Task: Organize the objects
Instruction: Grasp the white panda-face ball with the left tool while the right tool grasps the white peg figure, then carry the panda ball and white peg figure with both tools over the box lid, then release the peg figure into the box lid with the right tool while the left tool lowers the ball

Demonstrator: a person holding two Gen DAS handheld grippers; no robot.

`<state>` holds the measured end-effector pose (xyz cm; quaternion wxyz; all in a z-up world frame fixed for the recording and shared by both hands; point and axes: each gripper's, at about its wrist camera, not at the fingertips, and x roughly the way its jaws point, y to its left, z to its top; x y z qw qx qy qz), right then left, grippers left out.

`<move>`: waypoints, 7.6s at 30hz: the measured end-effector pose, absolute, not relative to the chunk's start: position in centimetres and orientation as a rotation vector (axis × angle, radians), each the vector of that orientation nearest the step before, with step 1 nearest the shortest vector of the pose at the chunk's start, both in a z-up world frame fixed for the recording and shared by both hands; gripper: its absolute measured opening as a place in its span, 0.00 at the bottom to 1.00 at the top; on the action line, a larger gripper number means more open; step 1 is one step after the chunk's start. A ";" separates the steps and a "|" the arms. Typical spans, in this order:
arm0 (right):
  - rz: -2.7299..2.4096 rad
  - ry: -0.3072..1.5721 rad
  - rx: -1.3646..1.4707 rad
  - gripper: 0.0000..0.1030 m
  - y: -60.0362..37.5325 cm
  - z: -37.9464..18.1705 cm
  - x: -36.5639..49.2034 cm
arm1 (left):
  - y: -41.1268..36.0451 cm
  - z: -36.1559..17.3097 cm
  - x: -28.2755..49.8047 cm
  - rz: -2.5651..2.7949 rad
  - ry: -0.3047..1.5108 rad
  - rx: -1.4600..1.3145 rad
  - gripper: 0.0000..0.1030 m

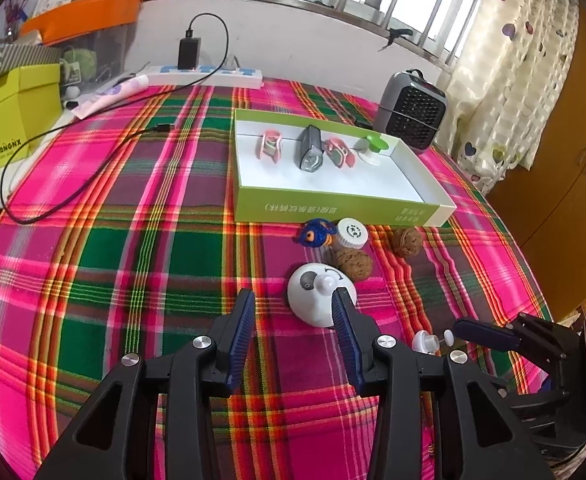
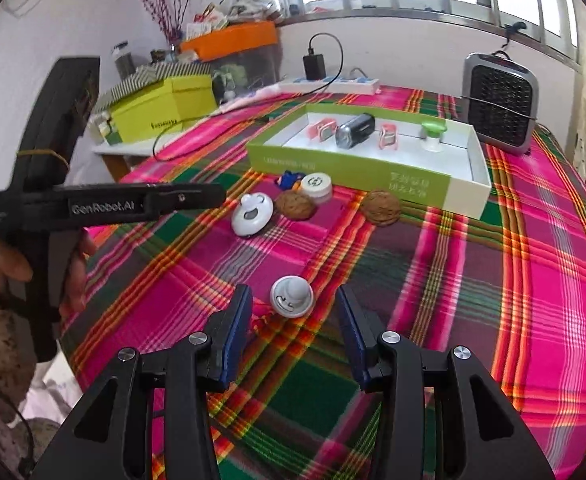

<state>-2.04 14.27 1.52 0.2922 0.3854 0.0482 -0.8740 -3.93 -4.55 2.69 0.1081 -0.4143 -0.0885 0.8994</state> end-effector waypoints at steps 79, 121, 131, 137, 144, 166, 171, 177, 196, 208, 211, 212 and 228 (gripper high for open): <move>-2.397 0.255 1.095 0.25 14.0 1.2 -4.8 | -2.5 0.9 -7.1 2.556 -0.263 -1.259 0.42; -2.435 0.231 1.024 0.25 14.3 3.2 -5.3 | -2.6 3.6 -6.4 2.590 -0.252 -1.186 0.42; -2.444 0.229 1.006 0.25 14.1 3.9 -5.9 | -2.4 4.4 -7.0 2.596 -0.245 -1.171 0.42; -2.454 0.209 0.995 0.25 14.2 4.4 -6.9 | -2.5 5.0 -7.7 2.605 -0.250 -1.161 0.42; -2.466 0.201 0.993 0.25 14.3 4.9 -8.5 | -2.6 5.3 -9.2 2.613 -0.252 -1.160 0.42; -2.525 0.152 1.009 0.25 15.2 5.3 -16.1 | -3.2 5.1 -15.6 2.642 -0.252 -1.172 0.42; -2.522 0.129 1.045 0.25 15.2 4.7 -18.0 | -3.2 4.7 -16.8 2.645 -0.238 -1.178 0.42; -2.525 0.136 1.081 0.25 15.1 3.9 -19.9 | -3.4 4.0 -18.2 2.644 -0.222 -1.206 0.42; -2.527 0.181 1.148 0.25 14.7 2.2 -22.3 | -2.8 2.5 -19.6 2.632 -0.141 -1.229 0.42; -2.551 0.250 1.147 0.25 14.1 1.5 -22.6 | -1.2 2.1 -19.5 2.698 0.072 -1.222 0.42; -2.554 0.279 1.148 0.25 13.9 1.3 -22.5 | -0.8 2.0 -19.3 2.714 0.131 -1.216 0.42; -2.550 0.279 1.152 0.25 13.9 1.2 -22.6 | -0.7 1.9 -19.3 2.714 0.148 -1.219 0.42; -2.547 0.291 1.170 0.25 13.8 1.0 -22.8 | -0.6 1.9 -19.4 2.718 0.154 -1.219 0.41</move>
